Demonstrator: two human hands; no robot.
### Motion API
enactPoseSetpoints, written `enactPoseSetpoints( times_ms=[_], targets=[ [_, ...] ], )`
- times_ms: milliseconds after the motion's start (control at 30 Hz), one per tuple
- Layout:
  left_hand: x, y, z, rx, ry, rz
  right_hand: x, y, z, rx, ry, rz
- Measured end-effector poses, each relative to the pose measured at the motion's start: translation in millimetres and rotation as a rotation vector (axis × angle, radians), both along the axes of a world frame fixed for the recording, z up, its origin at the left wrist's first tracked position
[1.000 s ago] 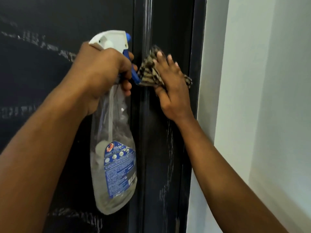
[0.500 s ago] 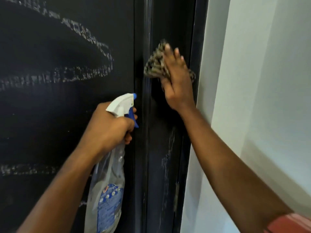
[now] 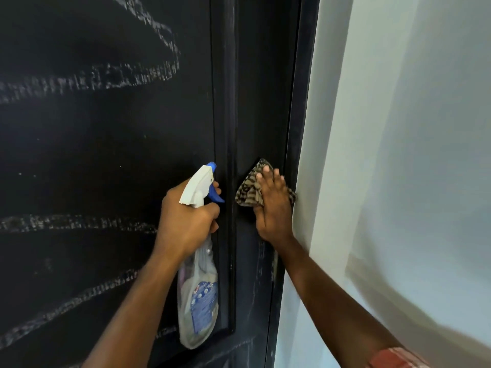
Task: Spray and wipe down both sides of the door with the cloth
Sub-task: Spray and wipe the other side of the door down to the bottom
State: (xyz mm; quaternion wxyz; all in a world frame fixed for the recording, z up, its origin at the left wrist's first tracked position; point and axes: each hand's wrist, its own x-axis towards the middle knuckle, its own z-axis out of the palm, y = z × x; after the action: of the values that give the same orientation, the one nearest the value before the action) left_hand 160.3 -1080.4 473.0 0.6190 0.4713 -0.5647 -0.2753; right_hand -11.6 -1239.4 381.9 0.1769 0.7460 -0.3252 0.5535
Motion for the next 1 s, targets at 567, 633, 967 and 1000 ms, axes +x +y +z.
enactPoseSetpoints(
  times_ms=[567, 633, 967, 1000],
  targets=[
    [64, 26, -22, 0.011, -0.122, 0.003, 47, 26, -52, 0.295, -0.525, 0.044],
    [59, 28, -23, 0.006, -0.136, -0.012, 47, 29, -80, 0.387, -0.638, 0.026],
    [27, 11, -63, 0.113, -0.100, -0.080, 91, 30, -14, 0.332, -0.821, -0.010],
    [25, 9, -70, 0.128, -0.093, -0.079, 93, 30, -18, 0.353, -0.828, -0.011]
  ],
)
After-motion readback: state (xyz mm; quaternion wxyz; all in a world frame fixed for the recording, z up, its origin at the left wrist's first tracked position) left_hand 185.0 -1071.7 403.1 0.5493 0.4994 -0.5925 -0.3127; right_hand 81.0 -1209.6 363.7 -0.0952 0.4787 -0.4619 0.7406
